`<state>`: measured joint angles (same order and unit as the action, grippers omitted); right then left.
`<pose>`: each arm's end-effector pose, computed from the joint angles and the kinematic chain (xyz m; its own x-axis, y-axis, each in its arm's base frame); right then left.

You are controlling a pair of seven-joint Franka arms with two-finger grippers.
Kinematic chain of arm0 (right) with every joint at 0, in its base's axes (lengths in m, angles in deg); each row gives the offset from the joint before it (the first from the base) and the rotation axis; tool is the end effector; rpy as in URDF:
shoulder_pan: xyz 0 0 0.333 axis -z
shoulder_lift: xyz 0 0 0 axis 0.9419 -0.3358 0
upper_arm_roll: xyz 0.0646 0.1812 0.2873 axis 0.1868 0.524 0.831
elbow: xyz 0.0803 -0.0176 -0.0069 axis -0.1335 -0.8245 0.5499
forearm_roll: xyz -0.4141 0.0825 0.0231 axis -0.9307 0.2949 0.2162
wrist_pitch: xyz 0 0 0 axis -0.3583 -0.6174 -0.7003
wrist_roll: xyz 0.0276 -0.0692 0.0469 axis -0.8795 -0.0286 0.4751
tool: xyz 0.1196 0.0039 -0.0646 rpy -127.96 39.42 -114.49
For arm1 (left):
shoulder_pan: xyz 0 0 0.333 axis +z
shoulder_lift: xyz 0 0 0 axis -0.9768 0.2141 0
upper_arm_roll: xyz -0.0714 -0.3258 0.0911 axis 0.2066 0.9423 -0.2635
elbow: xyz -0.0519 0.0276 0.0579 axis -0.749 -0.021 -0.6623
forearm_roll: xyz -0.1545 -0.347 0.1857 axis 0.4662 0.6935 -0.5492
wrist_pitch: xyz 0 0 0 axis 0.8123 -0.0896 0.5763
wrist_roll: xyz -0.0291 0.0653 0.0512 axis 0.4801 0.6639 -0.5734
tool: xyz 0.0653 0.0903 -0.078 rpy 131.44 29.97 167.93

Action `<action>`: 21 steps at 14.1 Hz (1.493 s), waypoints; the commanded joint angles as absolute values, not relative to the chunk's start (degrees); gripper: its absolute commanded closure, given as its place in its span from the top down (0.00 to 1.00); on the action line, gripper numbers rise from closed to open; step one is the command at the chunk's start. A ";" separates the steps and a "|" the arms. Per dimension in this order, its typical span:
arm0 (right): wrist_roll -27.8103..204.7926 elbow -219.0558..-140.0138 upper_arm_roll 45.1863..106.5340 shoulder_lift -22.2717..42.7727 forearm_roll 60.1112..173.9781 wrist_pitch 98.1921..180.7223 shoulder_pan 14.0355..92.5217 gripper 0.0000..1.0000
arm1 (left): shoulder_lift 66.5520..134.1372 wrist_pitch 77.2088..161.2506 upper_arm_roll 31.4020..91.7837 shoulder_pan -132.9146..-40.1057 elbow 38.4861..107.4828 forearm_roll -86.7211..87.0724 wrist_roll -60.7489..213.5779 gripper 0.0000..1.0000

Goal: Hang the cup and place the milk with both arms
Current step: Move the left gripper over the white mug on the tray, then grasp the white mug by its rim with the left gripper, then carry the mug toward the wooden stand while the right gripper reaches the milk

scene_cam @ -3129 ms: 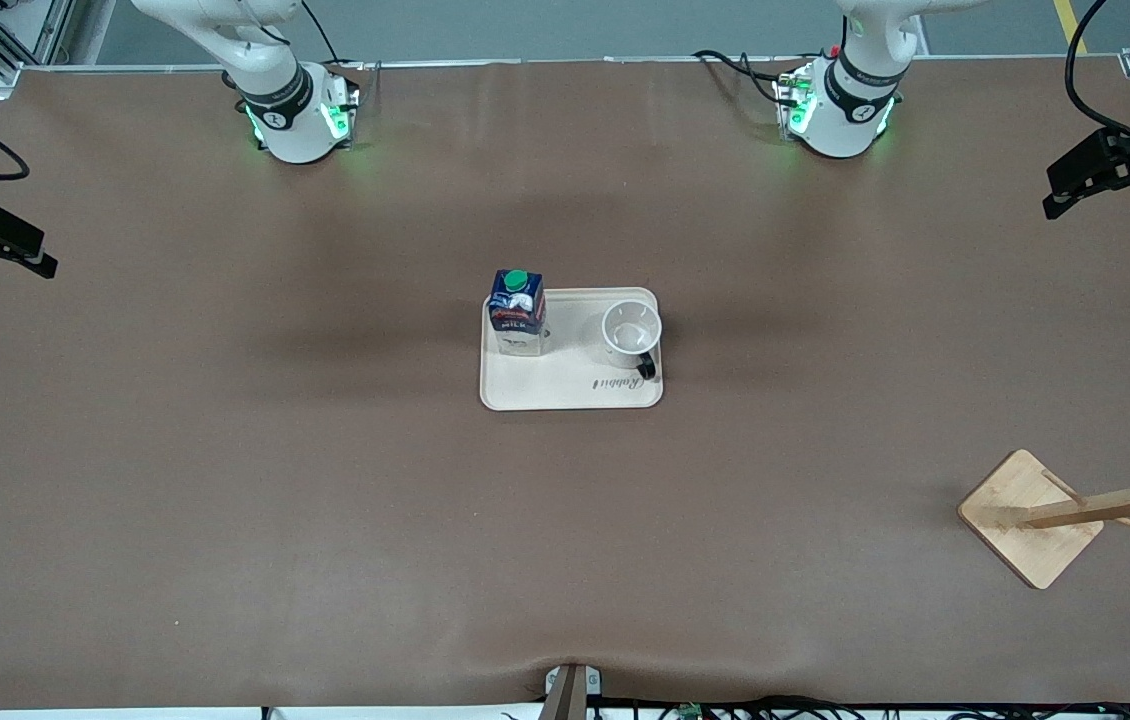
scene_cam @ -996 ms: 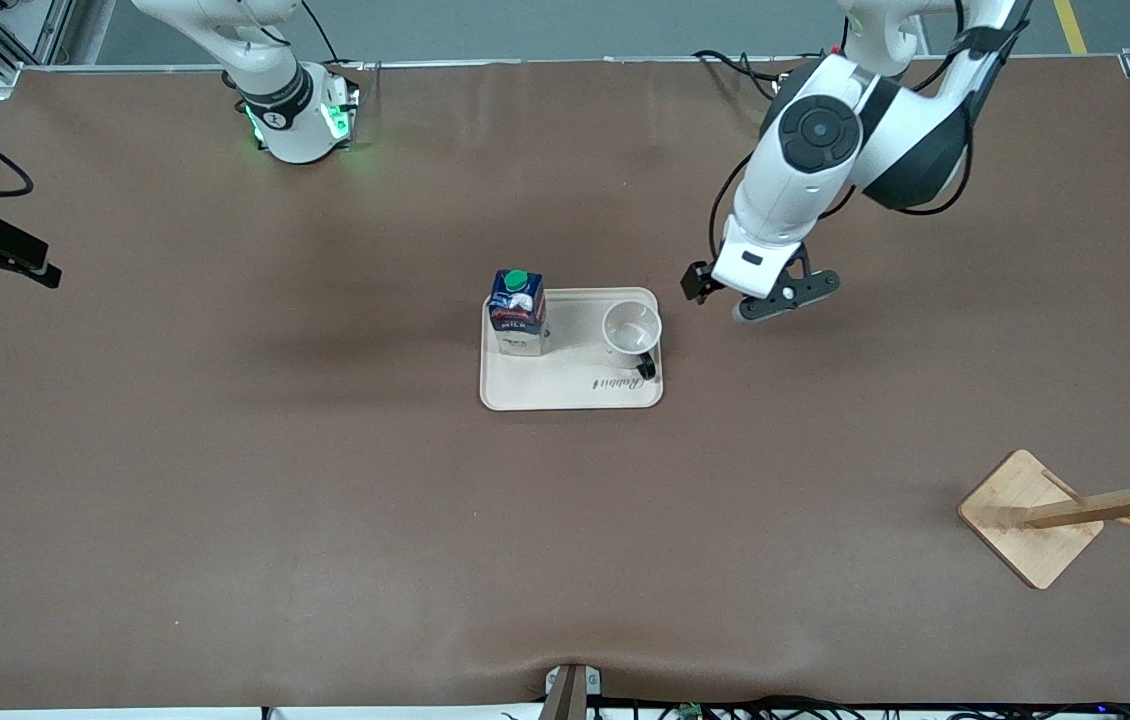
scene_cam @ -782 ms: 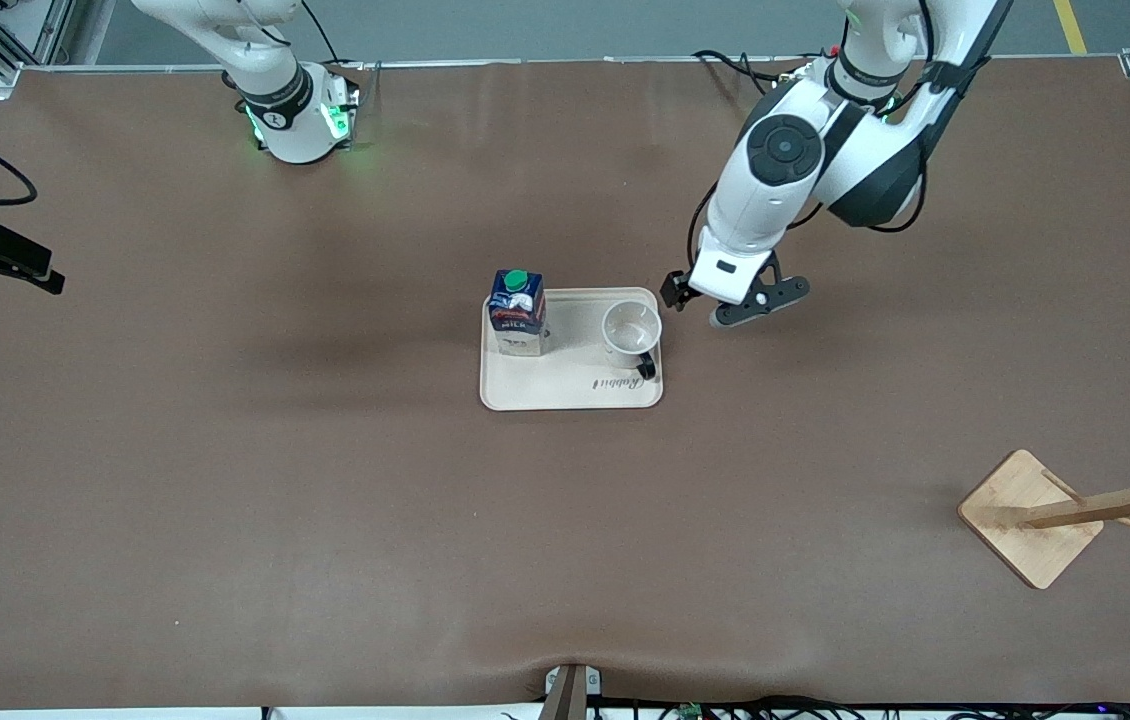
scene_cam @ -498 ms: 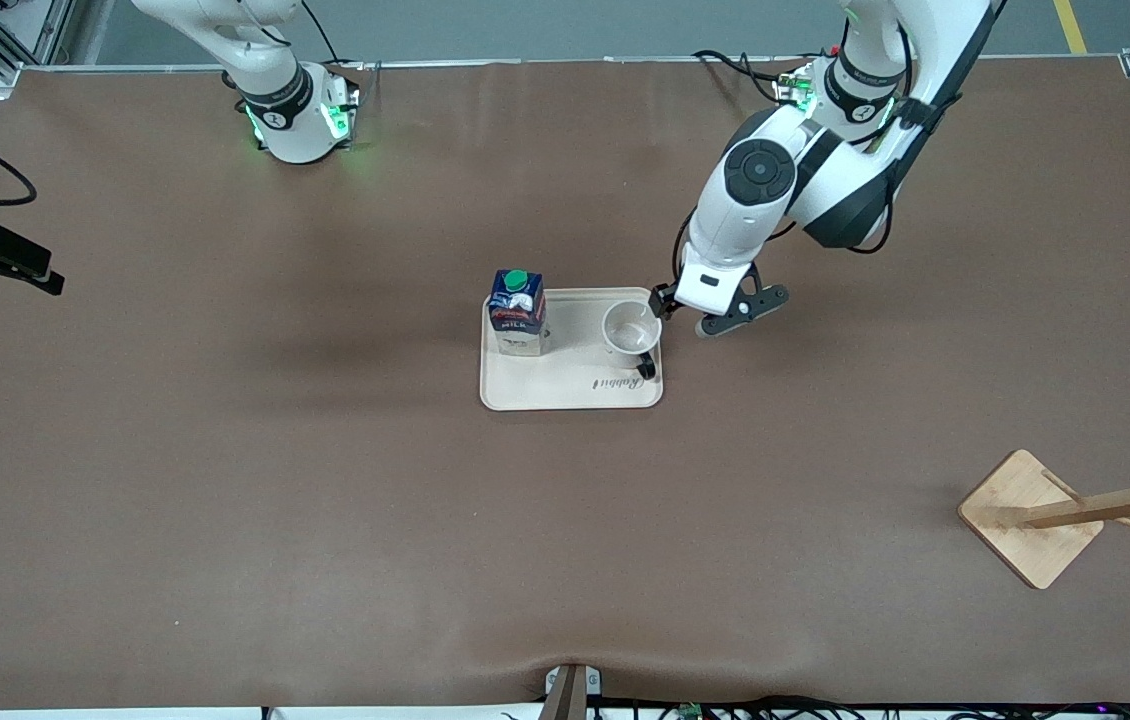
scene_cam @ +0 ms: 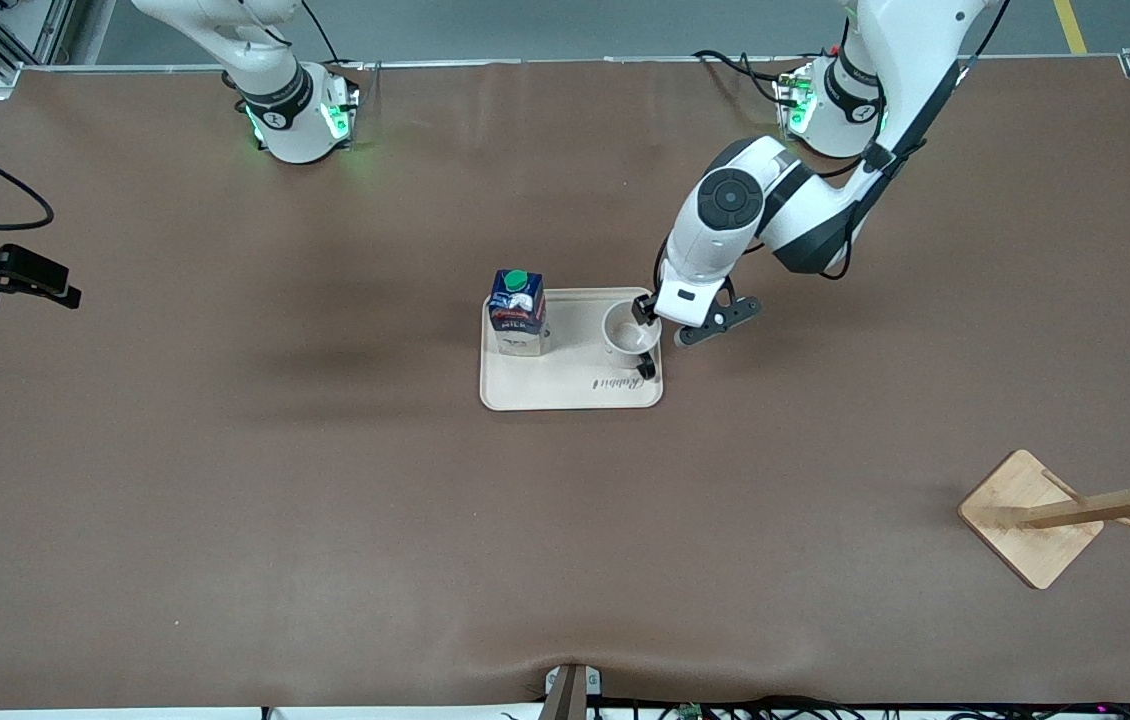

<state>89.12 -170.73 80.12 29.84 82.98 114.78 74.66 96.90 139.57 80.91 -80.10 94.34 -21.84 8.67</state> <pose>0.6038 -0.0506 0.5857 0.9987 0.0028 -0.0513 0.0001 -0.9985 -0.0539 0.4678 -0.3836 0.2421 0.8927 0.4440 -0.0769 0.4467 -0.8945 0.0213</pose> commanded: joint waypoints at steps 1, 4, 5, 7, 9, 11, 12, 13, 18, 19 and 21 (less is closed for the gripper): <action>89.61 -170.16 80.96 29.23 83.80 114.63 75.12 1.00 | 100.55 141.46 81.06 -80.80 93.24 -27.17 3.08 0.68; 89.61 -170.16 80.96 29.15 83.80 114.63 75.21 1.00 | 103.45 141.55 81.06 -80.98 91.41 -30.43 0.96 0.37; 89.61 -170.07 80.96 29.23 83.80 114.63 75.12 1.00 | 104.51 141.55 81.06 -81.50 90.61 -31.13 0.60 0.10; 89.61 -170.16 80.96 29.23 83.80 114.63 75.21 1.00 | 105.57 141.55 80.89 -81.68 89.73 -34.20 0.60 0.00; 89.61 -170.16 80.96 29.14 83.80 114.63 75.30 1.00 | 105.23 141.03 80.71 -81.42 88.59 -34.74 1.13 0.00; 89.61 -170.07 80.96 29.14 83.80 114.71 75.39 1.00 | 102.69 140.50 80.71 -80.45 88.50 -34.83 2.44 0.00; 89.61 -170.07 80.96 29.14 83.80 114.72 75.47 1.00 | 101.02 139.97 80.71 -79.84 87.89 -34.83 3.66 0.00; 89.61 -170.07 80.96 29.14 83.80 114.72 75.47 1.00 | 99.61 138.40 80.80 -79.05 86.84 -34.83 4.28 0.00; 89.00 -170.16 81.05 26.16 83.71 113.93 74.25 1.00 | 93.19 126.70 80.71 -75.72 78.49 -34.83 12.45 0.00; 88.74 -170.34 81.13 26.07 83.80 113.92 74.07 1.00 | 92.75 126.70 80.71 -73.88 77.17 -34.83 15.08 0.00; 88.82 -170.95 81.13 25.37 83.80 113.84 73.54 1.00 | 90.99 126.52 80.80 -70.19 75.58 -34.74 21.57 0.00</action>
<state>89.10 -170.81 81.01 25.53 83.16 114.58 74.01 92.55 127.50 80.50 -73.50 76.82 -33.94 16.53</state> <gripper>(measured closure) 0.000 0.938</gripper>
